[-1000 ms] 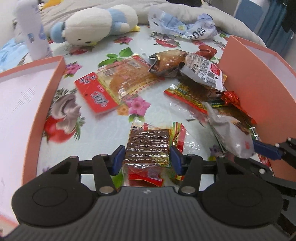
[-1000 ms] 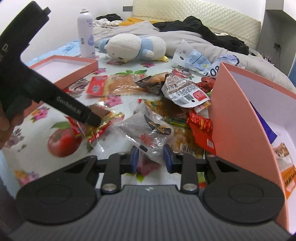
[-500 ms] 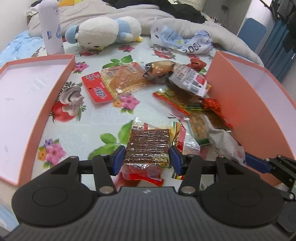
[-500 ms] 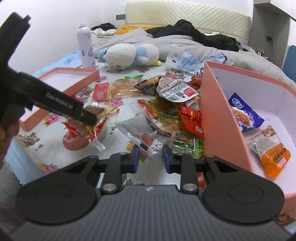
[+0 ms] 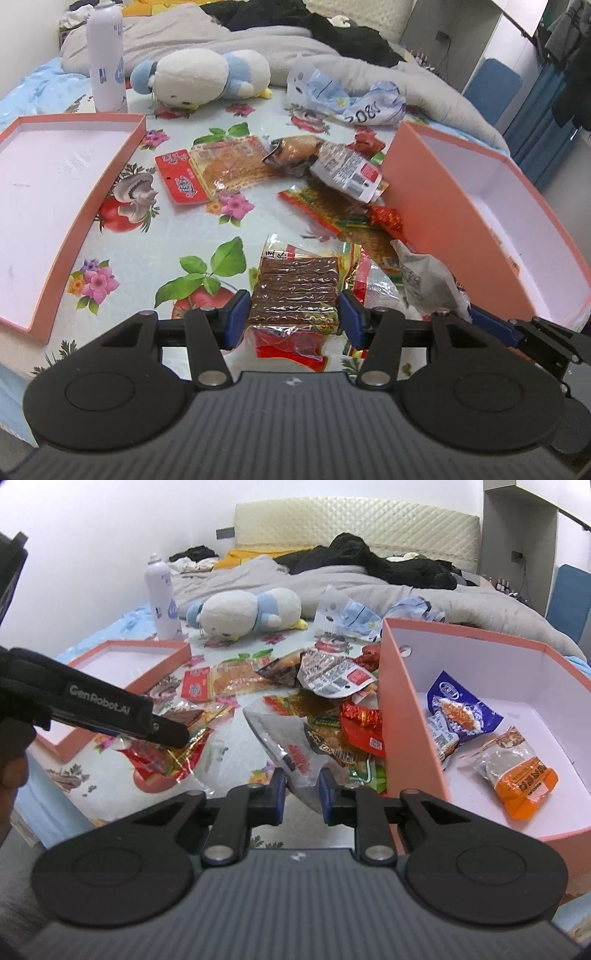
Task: Organize snacks
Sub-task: 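Carry both held snacks over the deep pink box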
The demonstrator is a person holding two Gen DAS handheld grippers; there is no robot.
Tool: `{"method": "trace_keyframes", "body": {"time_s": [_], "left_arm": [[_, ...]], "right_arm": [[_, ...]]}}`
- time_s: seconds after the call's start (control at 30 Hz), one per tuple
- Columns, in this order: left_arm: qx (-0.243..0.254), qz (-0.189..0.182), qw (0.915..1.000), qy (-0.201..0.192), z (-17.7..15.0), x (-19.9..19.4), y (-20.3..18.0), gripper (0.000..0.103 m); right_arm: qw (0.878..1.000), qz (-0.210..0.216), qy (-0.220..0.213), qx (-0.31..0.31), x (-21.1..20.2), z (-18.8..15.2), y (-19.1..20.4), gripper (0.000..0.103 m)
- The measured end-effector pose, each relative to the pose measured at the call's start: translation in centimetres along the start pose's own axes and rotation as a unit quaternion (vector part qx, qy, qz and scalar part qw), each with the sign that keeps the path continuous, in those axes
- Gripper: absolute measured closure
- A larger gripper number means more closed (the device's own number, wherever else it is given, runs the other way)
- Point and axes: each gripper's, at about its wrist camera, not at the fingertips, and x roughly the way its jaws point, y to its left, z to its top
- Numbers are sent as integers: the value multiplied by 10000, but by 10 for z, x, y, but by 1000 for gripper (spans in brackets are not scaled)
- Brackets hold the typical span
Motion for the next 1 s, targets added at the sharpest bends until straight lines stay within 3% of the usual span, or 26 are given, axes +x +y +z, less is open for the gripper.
{"method": "trace_keyframes", "body": {"time_s": [0.53, 0.8, 1.0], "left_arm": [[-68, -252, 9983, -516, 28, -69, -44, 45], [130, -623, 9953, -729, 42, -88, -76, 45], [387, -1004, 9917, -700, 51, -76, -111, 45]], "right_arm": [[9958, 25, -560, 717, -77, 34, -16, 81], [9933, -263, -772, 818, -103, 38, -40, 81], [9909, -592, -768, 938, -110, 35, -63, 81]]}}
